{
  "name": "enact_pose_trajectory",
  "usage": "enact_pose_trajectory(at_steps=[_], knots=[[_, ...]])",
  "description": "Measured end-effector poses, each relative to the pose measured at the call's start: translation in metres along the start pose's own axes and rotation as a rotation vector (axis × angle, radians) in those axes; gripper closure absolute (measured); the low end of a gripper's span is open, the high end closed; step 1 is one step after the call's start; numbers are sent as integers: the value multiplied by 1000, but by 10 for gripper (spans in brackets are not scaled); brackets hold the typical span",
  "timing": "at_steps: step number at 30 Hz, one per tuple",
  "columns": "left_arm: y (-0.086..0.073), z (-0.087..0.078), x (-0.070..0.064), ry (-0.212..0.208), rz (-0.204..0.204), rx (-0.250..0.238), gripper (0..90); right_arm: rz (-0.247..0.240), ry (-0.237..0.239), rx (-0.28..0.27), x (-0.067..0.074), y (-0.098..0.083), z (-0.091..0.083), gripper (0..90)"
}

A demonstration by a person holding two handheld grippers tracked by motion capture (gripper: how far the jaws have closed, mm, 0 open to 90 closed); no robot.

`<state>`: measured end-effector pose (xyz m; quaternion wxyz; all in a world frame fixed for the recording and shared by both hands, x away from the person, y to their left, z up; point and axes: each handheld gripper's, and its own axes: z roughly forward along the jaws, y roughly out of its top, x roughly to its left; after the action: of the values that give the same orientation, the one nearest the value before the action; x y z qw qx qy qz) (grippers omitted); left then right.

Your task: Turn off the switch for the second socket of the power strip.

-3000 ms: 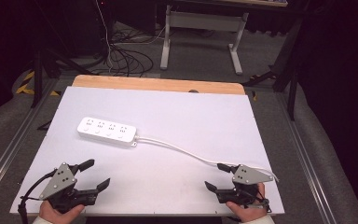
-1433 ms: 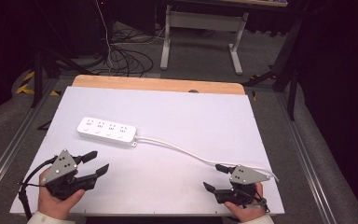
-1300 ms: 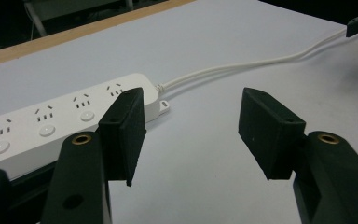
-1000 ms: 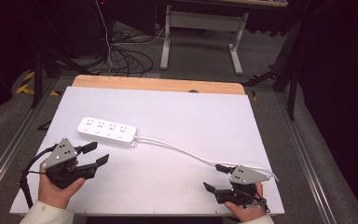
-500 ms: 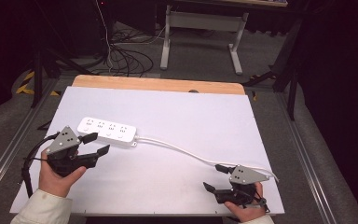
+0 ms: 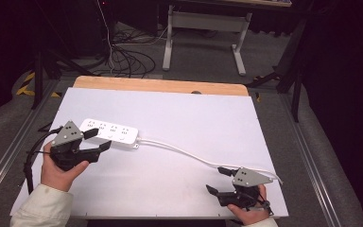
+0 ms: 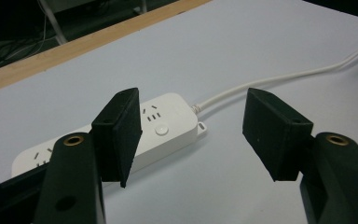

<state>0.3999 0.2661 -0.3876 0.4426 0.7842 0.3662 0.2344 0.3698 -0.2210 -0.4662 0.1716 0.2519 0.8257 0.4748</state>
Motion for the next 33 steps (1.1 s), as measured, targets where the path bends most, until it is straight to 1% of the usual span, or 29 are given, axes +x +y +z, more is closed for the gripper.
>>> enact_pose_trajectory(at_steps=[1, 2, 3, 4, 5, 6, 7, 8, 9, 10, 12, 14, 15, 16, 18, 19, 21, 22, 23, 24, 29, 30, 32, 33], knots=[[0, 1, 0, -2, -2, -5, 377, 0, 0, 0, 0, 0, 0, 263], [-1, 1, 0, 5, 12, -7, 381, 0, 0, 0, 0, 0, 0, 263], [-1, 3, 0, 26, 26, -20, 399, 0, 0, 0, 0, 0, 0, 263], [-2, 4, -1, 44, 39, -30, 399, 0, 0, 0, 0, 0, 0, 263], [-2, 5, -1, 59, 50, -33, 407, -1, -1, 0, 0, 0, 0, 263], [-1, 5, 1, 56, 53, -28, 497, -2, -1, 0, 0, 0, 0, 263], [-1, 10, 5, 25, 2, 24, 536, -3, -1, -3, 0, 0, 0, 263], [-1, 10, 5, 25, 2, 24, 549, -4, -1, -3, 0, 0, 0, 263], [-1, 15, 9, 17, -14, 49, 567, -4, -1, -3, 0, 0, 0, 263], [-1, 15, 9, 17, -14, 49, 591, -5, 0, -3, 0, 0, 0, 263], [-2, 20, 11, 30, -17, 58, 642, -5, -2, -3, 0, 0, 0, 263], [-2, 25, 15, 27, -32, 67, 689, -5, 0, -5, 0, 0, 0, 263], [-2, 27, 17, 32, -36, 69, 710, -4, 0, -5, 0, 0, 0, 263], [-2, 32, 20, 41, -55, 72, 731, -5, -1, -5, 0, 0, 0, 263], [-3, 34, 22, 42, -57, 74, 775, -8, 0, -4, 0, 0, 0, 263], [-3, 36, 24, 47, -63, 75, 775, -9, -1, -3, 0, 0, 0, 263], [-4, 40, 28, 47, -80, 78, 826, -10, -2, -3, 0, 0, 0, 263], [-5, 42, 30, 50, -85, 82, 826, -10, -2, -3, 0, 0, 0, 263], [-5, 45, 33, 52, -99, 92, 875, -10, -3, -3, 0, 0, 0, 263], [-6, 47, 34, 49, -108, 95, 894, -10, -3, -4, 0, 0, 0, 263], [-8, 53, 36, 53, -110, 110, 896, -10, -4, -3, 0, 0, 0, 263], [-9, 57, 37, 59, -106, 130, 896, -9, -4, -4, 0, 0, 0, 263], [-10, 61, 38, 60, -110, 145, 896, -11, -6, -5, 0, 0, -1, 263], [-11, 62, 39, 64, -105, 152, 896, -10, -6, -5, 0, 0, -1, 263]])
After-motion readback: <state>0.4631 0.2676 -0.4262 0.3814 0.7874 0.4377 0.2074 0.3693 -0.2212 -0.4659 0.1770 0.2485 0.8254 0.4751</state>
